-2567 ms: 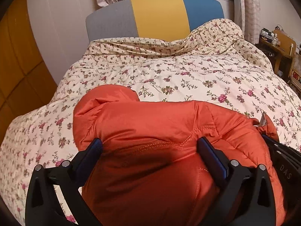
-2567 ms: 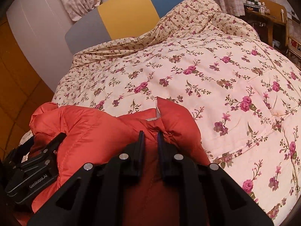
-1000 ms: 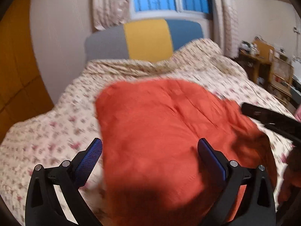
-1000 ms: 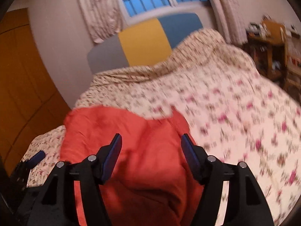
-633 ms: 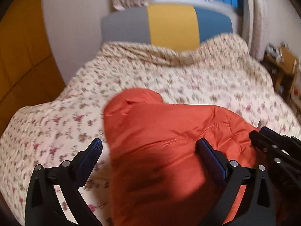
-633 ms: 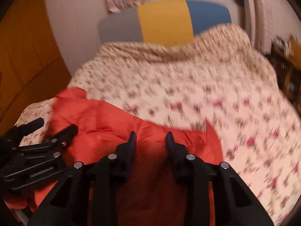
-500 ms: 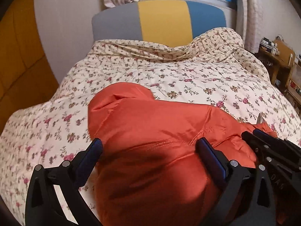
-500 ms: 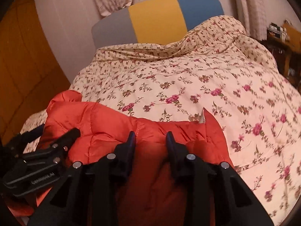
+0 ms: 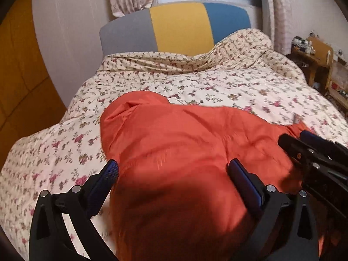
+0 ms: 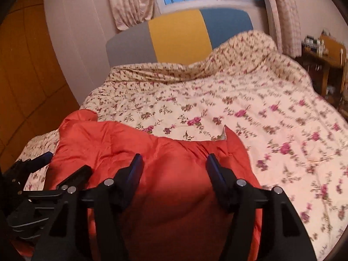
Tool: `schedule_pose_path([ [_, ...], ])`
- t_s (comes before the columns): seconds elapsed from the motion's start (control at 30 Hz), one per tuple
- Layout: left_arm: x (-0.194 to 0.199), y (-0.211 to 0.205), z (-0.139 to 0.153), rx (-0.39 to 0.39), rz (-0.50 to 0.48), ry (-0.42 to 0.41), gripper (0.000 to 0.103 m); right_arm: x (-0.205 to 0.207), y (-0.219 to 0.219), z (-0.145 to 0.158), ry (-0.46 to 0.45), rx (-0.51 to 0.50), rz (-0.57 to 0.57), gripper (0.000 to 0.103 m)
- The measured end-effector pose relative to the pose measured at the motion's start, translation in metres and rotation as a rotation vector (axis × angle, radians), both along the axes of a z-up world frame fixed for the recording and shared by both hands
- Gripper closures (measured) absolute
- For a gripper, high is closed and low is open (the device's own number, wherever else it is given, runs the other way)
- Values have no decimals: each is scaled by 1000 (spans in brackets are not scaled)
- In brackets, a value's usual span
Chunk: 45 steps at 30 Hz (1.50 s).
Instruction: Fold large clothes
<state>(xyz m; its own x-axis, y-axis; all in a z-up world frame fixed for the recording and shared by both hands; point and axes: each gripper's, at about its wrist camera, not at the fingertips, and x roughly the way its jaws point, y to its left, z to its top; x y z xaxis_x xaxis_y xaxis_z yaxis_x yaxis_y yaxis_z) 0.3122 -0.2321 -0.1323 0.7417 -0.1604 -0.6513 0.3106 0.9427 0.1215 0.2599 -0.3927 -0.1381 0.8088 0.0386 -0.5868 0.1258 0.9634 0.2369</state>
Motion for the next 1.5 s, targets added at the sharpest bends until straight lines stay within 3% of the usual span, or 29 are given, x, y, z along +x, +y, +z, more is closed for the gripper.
schedule_pose_path([
  [0.2,-35,21,6,-83,-23,-14,3,-30,11,11,2,-49,-26,39],
  [0.4,-64,38,10,-93,-46,-56,3,-54,9,17,16,-35,-57,33],
  [0.57,-78,58,10,-101,-11,-72,3,-73,2,17,36,9,-89,26],
  [1.0,-78,104,-4,-319,-34,166,3,-112,-23,4,126,98,-87,12],
  [1.27,-65,109,-13,-437,-77,287,3,-102,-53,-22,240,278,-20,6],
  [1.5,-55,104,-18,-452,-139,329,3,-83,-60,-31,301,373,48,5],
])
